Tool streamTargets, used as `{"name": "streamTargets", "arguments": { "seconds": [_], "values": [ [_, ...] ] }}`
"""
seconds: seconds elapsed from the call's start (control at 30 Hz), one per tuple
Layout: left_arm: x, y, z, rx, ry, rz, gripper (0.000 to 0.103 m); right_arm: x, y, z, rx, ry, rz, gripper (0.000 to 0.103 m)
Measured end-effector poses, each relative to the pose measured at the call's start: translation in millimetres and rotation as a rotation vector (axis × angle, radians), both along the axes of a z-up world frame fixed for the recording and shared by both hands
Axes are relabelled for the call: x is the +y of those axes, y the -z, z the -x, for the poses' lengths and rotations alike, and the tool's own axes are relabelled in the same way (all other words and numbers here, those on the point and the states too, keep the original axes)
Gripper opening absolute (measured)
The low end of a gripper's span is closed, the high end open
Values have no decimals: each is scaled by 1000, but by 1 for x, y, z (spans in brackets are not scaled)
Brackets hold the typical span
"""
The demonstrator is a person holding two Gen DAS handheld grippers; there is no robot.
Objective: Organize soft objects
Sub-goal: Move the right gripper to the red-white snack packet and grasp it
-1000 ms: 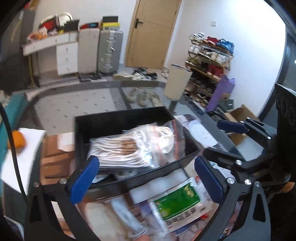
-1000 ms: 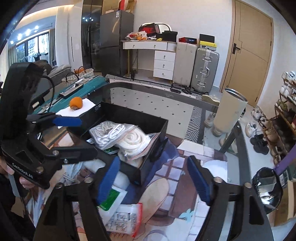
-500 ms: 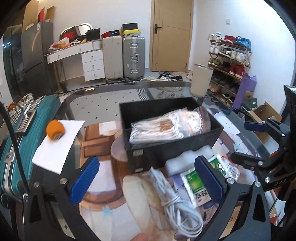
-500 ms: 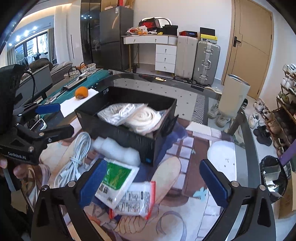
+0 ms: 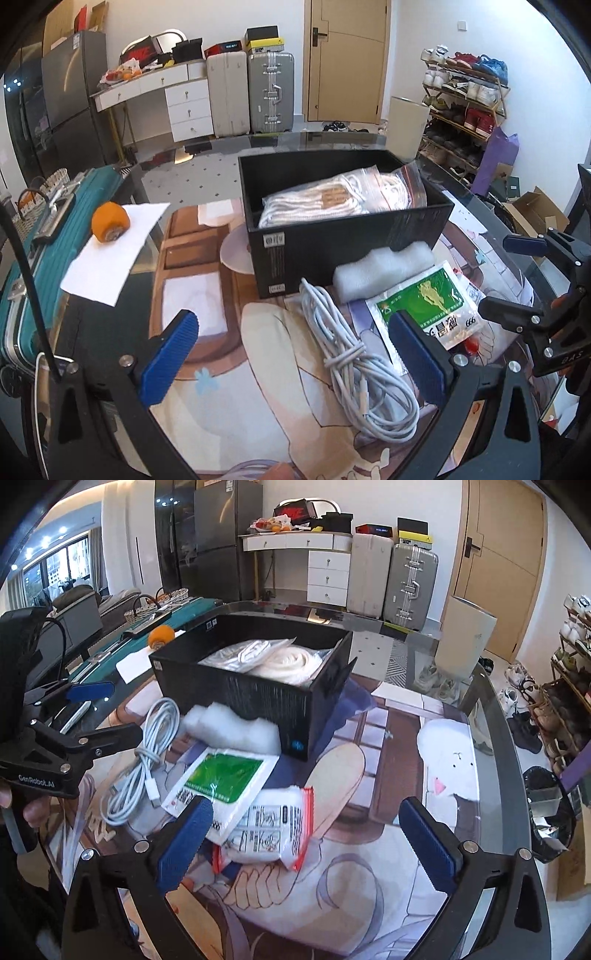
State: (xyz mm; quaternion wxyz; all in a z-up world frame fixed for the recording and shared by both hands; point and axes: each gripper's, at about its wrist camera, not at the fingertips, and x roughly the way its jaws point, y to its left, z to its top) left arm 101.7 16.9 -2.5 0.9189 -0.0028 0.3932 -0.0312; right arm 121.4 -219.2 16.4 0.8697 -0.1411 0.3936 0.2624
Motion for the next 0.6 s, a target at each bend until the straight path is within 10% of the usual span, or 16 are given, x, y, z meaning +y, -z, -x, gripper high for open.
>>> {"name": "streamTargets", "arguments": {
  "seconds": [0.6],
  "values": [
    [-12, 14, 4, 68, 54, -8, 103, -1, 24, 12, 72, -54, 51, 102]
  ]
}}
